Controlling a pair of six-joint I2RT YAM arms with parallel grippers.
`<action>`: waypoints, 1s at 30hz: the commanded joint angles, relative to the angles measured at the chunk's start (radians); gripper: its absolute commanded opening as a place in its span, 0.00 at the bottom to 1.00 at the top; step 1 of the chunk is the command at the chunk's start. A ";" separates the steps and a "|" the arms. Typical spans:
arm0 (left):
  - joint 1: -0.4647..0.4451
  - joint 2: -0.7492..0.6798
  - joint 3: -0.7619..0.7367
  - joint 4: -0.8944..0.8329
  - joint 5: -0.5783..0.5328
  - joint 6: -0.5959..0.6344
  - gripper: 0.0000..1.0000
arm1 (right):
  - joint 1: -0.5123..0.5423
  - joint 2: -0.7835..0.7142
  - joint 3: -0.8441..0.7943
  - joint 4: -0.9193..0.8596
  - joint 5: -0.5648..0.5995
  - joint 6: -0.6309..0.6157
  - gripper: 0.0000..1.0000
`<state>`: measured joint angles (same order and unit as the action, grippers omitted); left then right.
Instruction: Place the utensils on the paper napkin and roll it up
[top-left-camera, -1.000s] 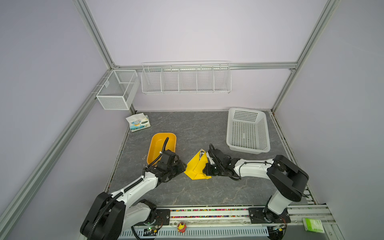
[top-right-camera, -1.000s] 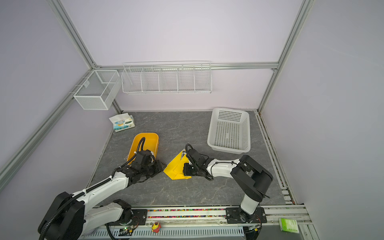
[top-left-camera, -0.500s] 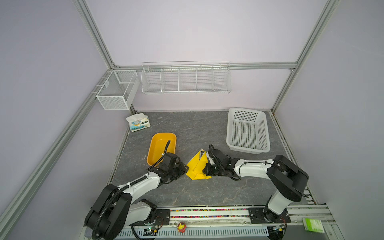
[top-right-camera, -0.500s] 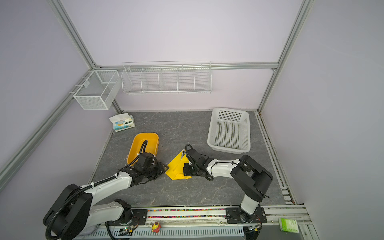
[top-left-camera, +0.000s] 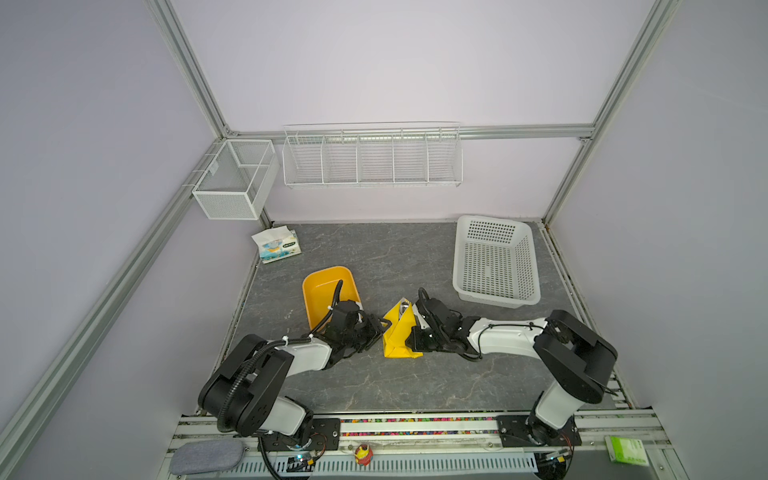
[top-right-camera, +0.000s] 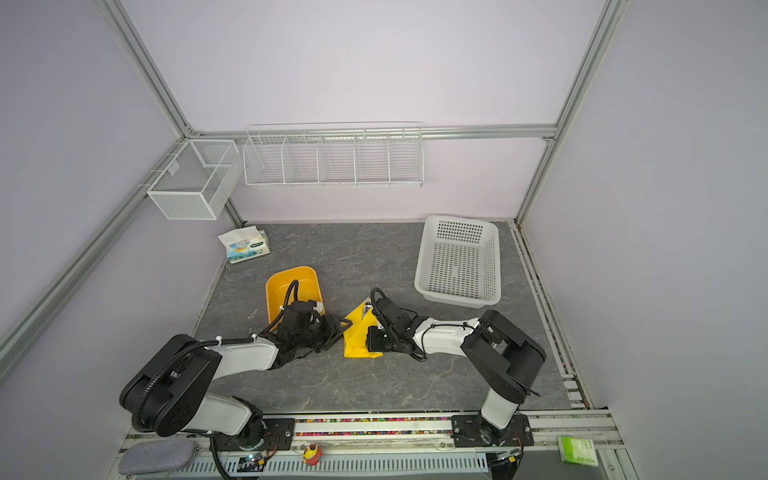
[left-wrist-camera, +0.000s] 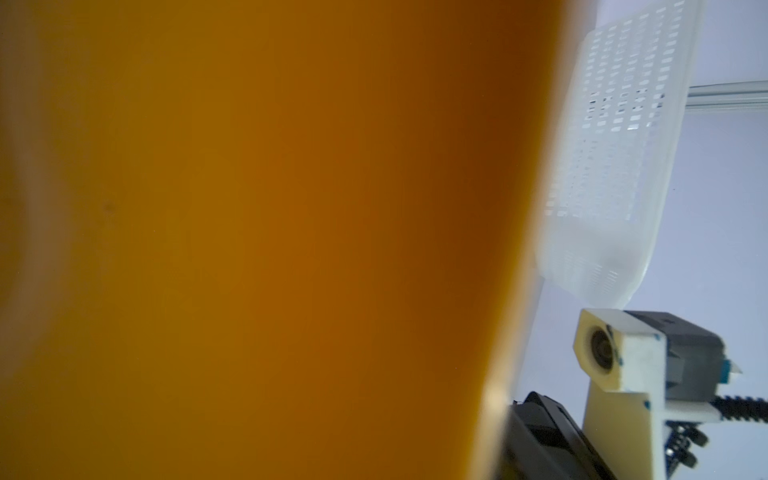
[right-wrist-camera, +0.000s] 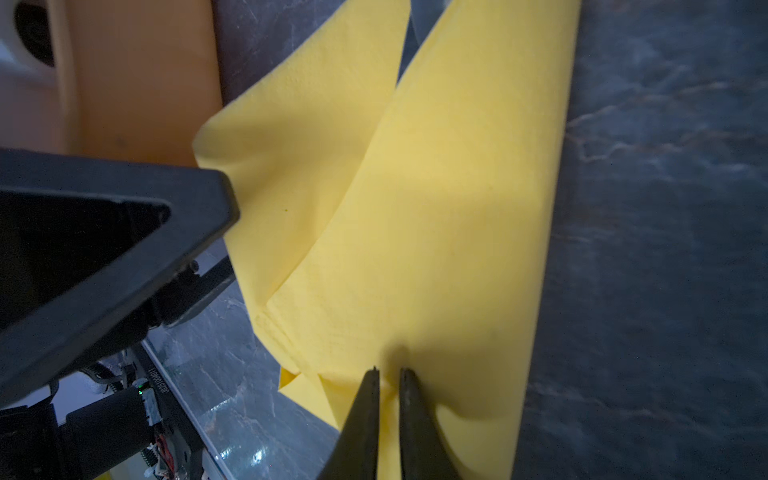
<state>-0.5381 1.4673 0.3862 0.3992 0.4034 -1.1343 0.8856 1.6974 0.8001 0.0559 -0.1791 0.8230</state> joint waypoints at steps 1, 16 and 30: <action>-0.005 0.022 -0.028 0.095 0.027 -0.063 0.56 | 0.006 -0.004 -0.001 -0.022 0.012 0.004 0.14; -0.005 -0.051 0.064 0.003 0.076 0.088 0.50 | 0.006 -0.007 0.000 -0.023 0.012 0.004 0.14; -0.005 0.070 0.290 -0.416 -0.013 0.364 0.54 | 0.006 -0.013 -0.002 -0.024 0.017 0.004 0.14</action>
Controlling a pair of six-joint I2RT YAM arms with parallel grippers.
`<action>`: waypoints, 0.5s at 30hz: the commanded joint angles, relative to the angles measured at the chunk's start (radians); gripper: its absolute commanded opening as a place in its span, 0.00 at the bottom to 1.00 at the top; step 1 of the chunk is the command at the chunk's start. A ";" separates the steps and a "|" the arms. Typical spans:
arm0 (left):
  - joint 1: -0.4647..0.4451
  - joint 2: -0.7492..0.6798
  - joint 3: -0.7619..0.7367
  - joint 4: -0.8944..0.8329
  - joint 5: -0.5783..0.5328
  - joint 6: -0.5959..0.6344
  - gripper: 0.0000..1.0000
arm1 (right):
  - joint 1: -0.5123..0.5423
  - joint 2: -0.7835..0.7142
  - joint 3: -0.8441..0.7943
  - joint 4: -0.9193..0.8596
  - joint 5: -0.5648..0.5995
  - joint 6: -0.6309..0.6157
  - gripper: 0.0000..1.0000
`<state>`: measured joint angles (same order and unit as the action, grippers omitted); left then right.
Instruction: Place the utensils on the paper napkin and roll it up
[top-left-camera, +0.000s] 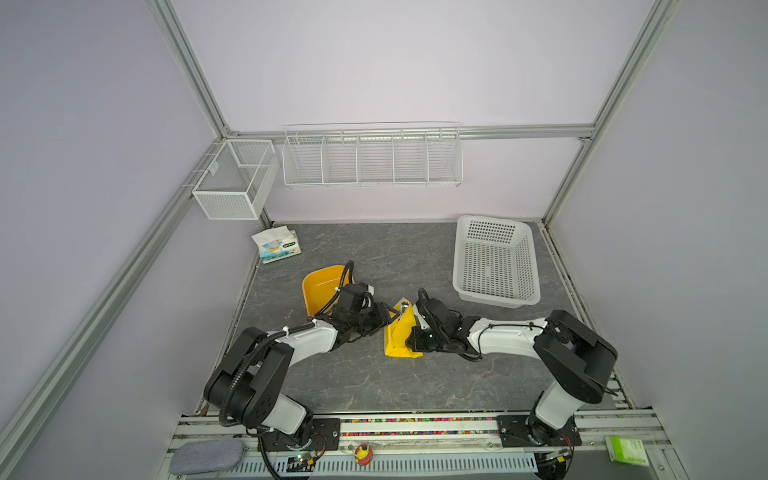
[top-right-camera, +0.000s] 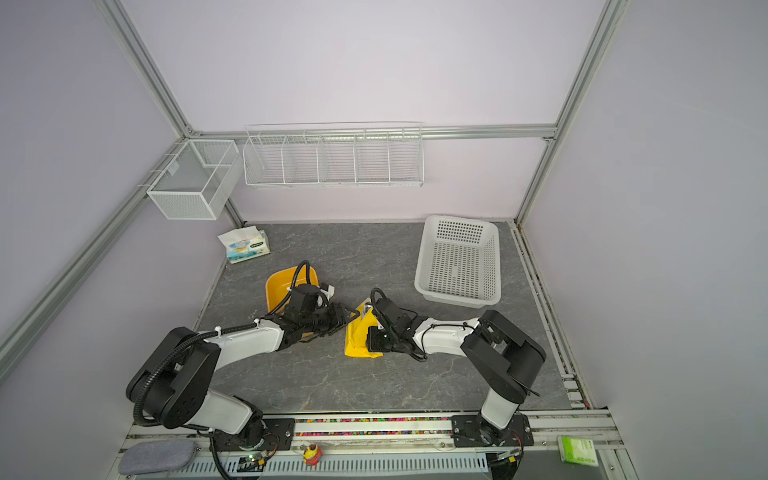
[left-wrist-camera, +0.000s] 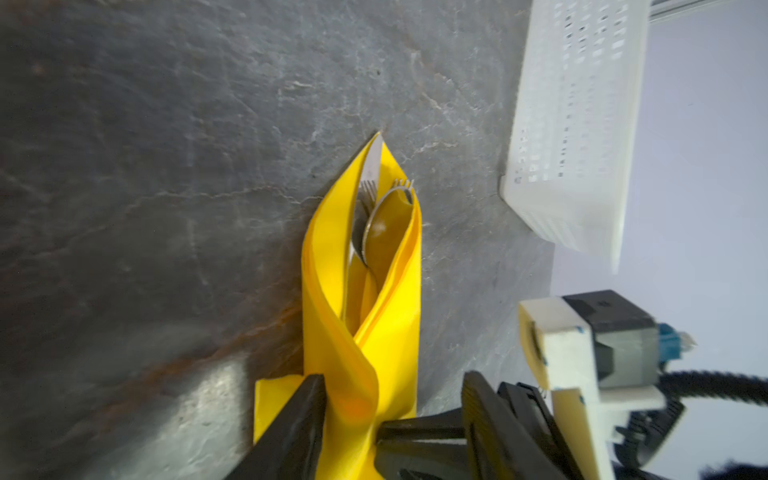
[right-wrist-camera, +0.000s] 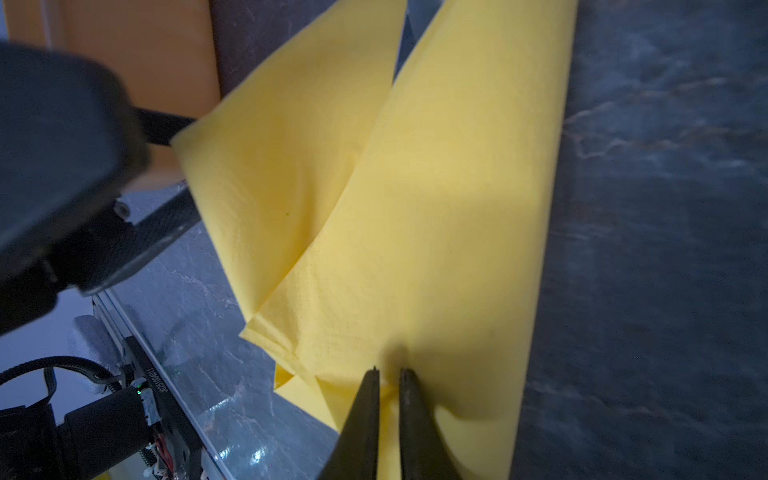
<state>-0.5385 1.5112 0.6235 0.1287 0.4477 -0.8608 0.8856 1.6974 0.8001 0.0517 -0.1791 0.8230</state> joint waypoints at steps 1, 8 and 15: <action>-0.005 0.032 0.066 -0.179 -0.078 0.100 0.54 | 0.006 -0.011 -0.002 -0.020 0.015 0.004 0.14; 0.019 -0.013 0.118 -0.377 -0.216 0.216 0.57 | 0.007 -0.014 0.005 -0.027 0.015 0.002 0.14; 0.089 -0.078 0.098 -0.496 -0.262 0.270 0.59 | 0.007 -0.012 0.007 -0.028 0.014 0.003 0.14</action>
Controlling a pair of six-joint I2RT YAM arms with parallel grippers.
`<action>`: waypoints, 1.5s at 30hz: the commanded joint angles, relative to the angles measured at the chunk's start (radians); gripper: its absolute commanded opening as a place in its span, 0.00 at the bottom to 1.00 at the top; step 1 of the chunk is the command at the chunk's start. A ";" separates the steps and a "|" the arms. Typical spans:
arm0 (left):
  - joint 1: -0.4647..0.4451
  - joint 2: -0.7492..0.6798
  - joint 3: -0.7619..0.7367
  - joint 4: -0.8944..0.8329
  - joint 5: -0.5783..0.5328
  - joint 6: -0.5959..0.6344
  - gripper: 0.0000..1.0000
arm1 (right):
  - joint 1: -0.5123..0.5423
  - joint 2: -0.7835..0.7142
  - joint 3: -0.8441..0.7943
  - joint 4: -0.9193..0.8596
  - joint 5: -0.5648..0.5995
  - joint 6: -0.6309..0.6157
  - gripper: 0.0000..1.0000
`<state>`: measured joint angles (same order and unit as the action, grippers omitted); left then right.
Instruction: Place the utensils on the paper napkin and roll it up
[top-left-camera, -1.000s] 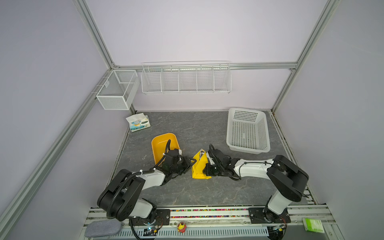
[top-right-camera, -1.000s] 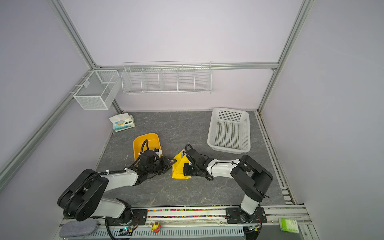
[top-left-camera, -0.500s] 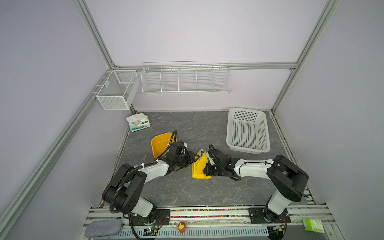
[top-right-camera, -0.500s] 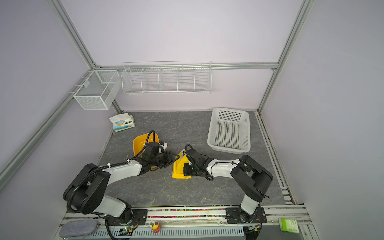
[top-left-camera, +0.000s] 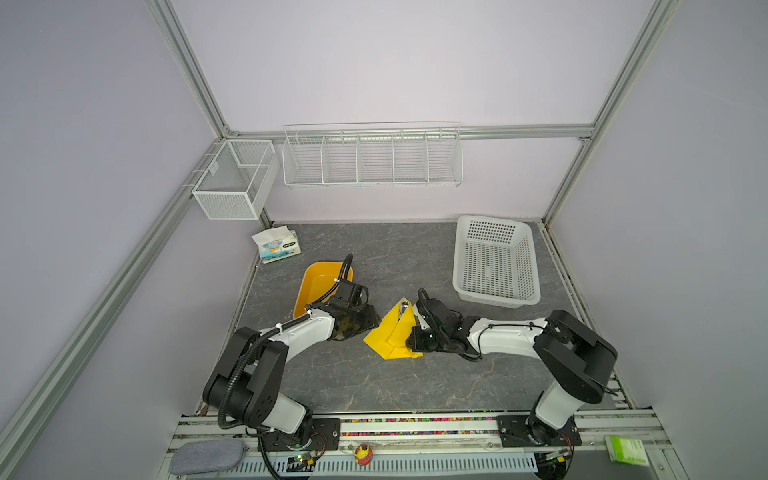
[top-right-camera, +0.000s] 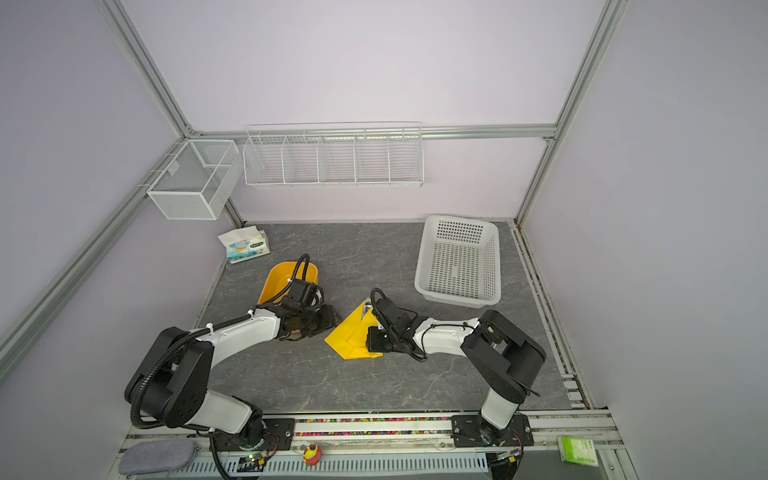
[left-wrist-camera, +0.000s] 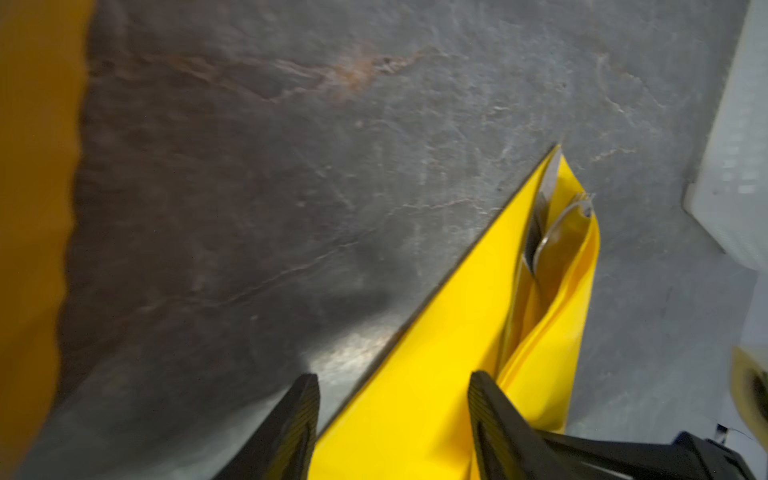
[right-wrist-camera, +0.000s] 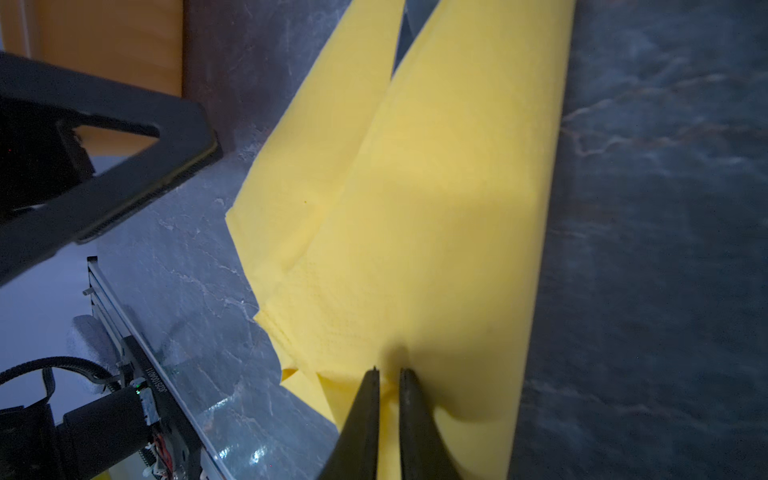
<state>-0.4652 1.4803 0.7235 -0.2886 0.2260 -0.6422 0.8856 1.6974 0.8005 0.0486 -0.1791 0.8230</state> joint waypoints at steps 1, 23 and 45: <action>0.017 -0.067 -0.008 -0.080 -0.027 0.053 0.59 | 0.007 -0.013 0.006 -0.026 0.016 0.002 0.14; -0.058 -0.268 -0.237 -0.002 0.012 -0.206 0.56 | 0.009 -0.008 0.013 -0.023 0.012 0.004 0.14; -0.108 -0.112 -0.415 0.600 0.022 -0.574 0.59 | 0.014 0.007 0.015 -0.012 0.009 0.007 0.14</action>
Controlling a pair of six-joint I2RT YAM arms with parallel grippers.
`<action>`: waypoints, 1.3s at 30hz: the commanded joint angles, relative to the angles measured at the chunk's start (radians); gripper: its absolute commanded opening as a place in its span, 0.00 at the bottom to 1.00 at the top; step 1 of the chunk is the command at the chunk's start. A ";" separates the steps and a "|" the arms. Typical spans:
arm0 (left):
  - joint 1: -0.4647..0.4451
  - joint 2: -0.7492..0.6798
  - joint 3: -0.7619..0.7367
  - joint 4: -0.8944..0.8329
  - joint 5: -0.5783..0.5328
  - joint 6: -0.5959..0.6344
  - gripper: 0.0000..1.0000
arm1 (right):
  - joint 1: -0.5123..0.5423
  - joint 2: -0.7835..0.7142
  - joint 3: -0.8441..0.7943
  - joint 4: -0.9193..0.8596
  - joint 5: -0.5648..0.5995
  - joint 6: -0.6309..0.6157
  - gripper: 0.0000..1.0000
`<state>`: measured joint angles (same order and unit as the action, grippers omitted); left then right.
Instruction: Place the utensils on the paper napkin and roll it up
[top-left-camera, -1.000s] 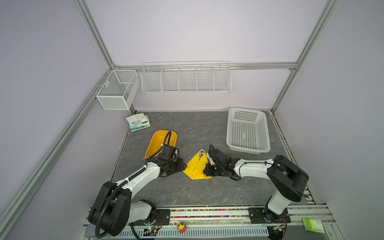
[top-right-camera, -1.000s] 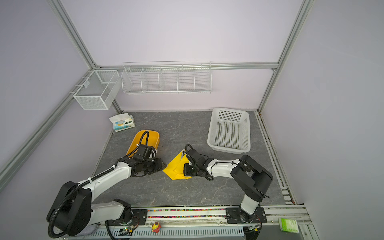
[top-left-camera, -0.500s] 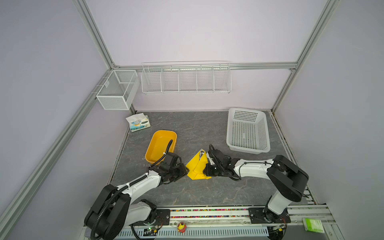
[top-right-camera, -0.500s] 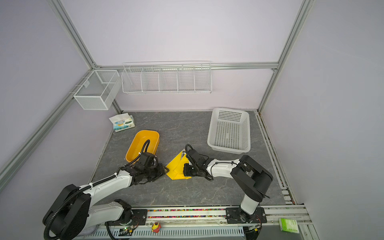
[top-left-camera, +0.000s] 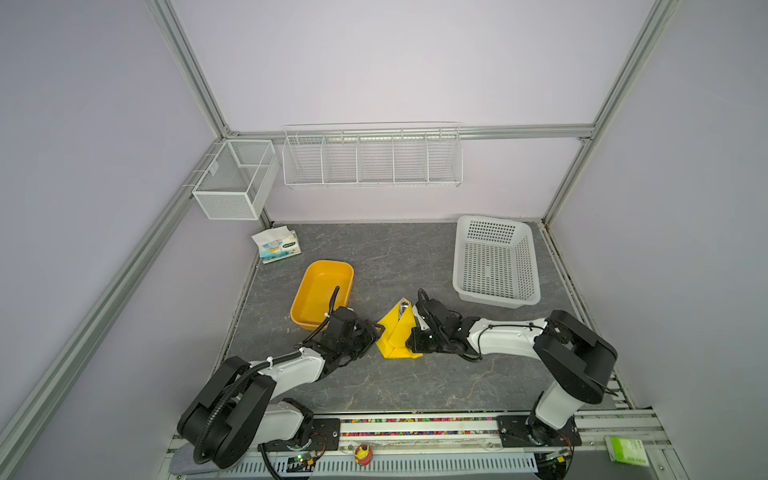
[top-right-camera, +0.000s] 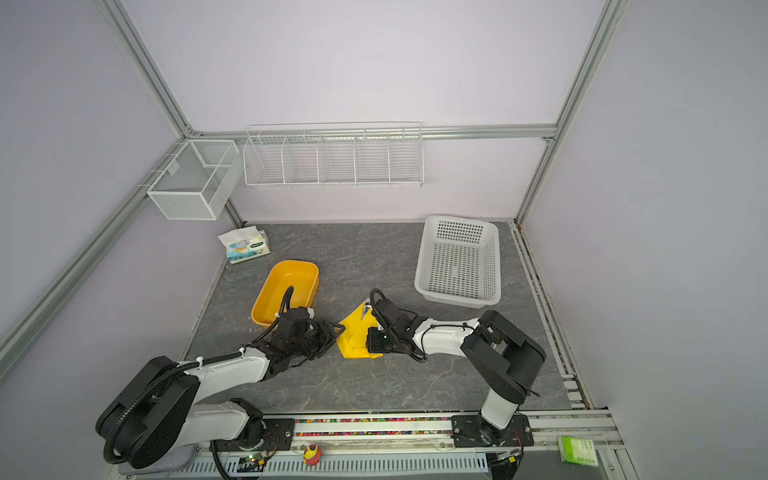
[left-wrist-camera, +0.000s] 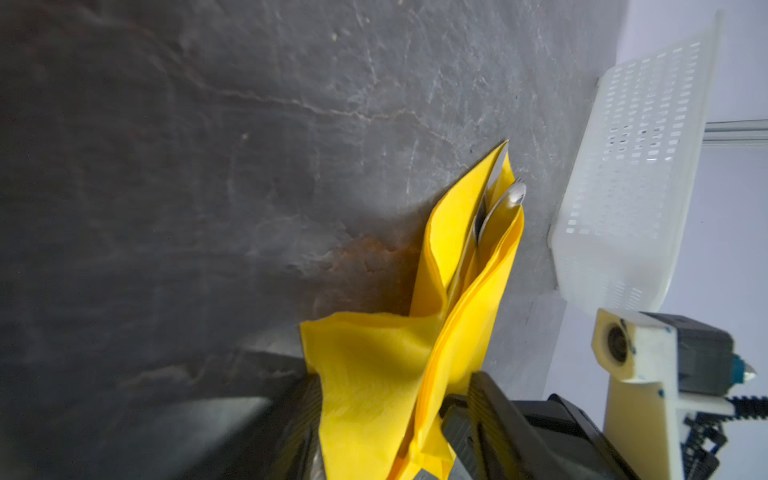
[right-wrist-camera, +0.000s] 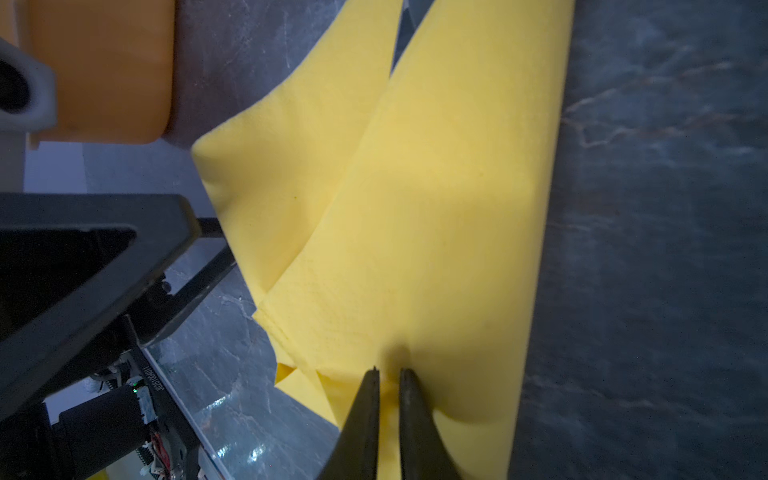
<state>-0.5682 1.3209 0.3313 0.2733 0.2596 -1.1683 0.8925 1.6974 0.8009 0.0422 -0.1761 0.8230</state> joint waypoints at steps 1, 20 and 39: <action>-0.004 0.060 -0.023 0.061 -0.004 -0.052 0.59 | 0.007 0.008 0.015 -0.007 0.007 0.006 0.14; 0.075 0.257 0.095 0.299 0.117 0.023 0.60 | 0.009 0.005 0.016 -0.014 0.012 0.005 0.14; 0.073 0.130 0.194 -0.098 0.265 0.347 0.49 | 0.008 -0.005 0.018 -0.028 0.018 -0.001 0.14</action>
<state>-0.4931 1.4956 0.4870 0.3187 0.5064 -0.9348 0.8928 1.6974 0.8040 0.0364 -0.1722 0.8230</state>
